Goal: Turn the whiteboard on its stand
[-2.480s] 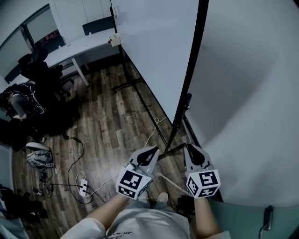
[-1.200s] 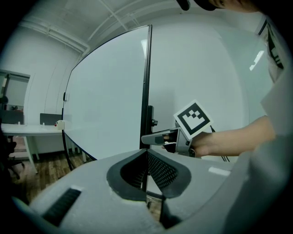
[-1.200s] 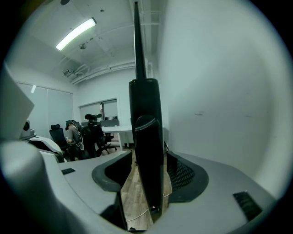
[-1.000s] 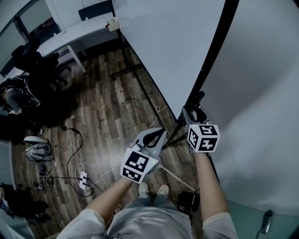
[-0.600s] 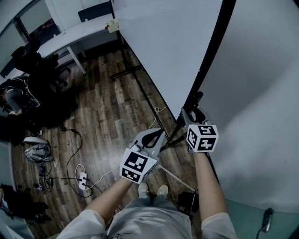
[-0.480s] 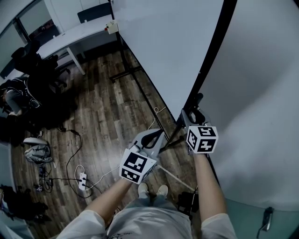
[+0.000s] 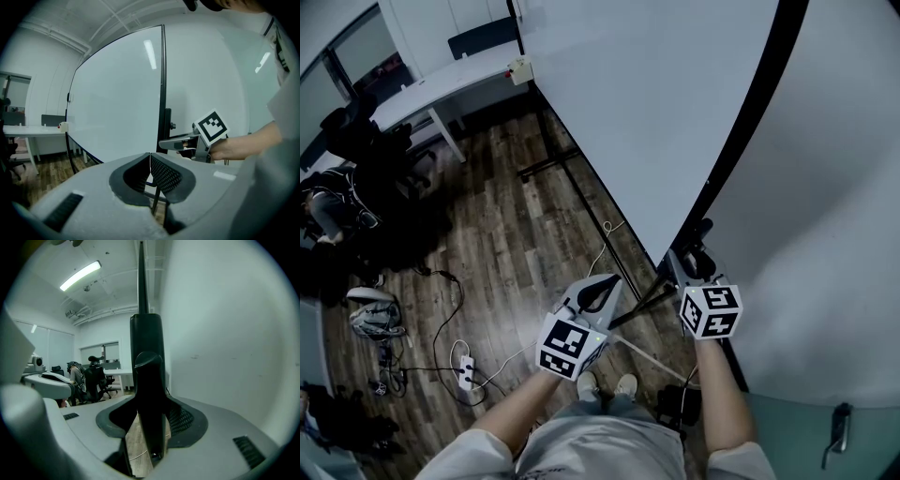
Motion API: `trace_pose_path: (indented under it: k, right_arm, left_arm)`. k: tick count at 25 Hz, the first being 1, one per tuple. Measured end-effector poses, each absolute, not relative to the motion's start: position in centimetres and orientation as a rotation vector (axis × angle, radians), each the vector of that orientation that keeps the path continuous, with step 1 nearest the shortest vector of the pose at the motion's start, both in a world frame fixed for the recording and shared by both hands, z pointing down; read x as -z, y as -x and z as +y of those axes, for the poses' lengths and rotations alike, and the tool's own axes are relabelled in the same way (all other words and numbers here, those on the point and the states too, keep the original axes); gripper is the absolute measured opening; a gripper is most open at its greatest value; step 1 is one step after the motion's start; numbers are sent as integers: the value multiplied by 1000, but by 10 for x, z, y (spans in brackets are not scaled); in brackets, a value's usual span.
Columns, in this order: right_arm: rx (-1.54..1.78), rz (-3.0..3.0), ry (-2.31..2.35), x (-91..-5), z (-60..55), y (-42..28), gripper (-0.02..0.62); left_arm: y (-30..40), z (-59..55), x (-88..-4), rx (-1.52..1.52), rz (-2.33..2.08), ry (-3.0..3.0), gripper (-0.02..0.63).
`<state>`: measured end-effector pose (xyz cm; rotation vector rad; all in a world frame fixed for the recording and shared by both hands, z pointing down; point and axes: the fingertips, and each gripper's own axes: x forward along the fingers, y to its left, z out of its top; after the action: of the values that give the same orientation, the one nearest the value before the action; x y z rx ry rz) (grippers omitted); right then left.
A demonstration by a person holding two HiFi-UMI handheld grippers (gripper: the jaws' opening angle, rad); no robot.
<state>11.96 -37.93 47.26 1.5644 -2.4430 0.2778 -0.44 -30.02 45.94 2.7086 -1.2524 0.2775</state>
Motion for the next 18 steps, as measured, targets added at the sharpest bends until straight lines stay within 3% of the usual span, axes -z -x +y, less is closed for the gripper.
trace_pose_path:
  k: [18]
  right_arm:
    - [-297,-2398,-1599,-478,-264,-173,190]
  left_arm:
    - [-10,-226,-462,-252,-1185,-2702,11]
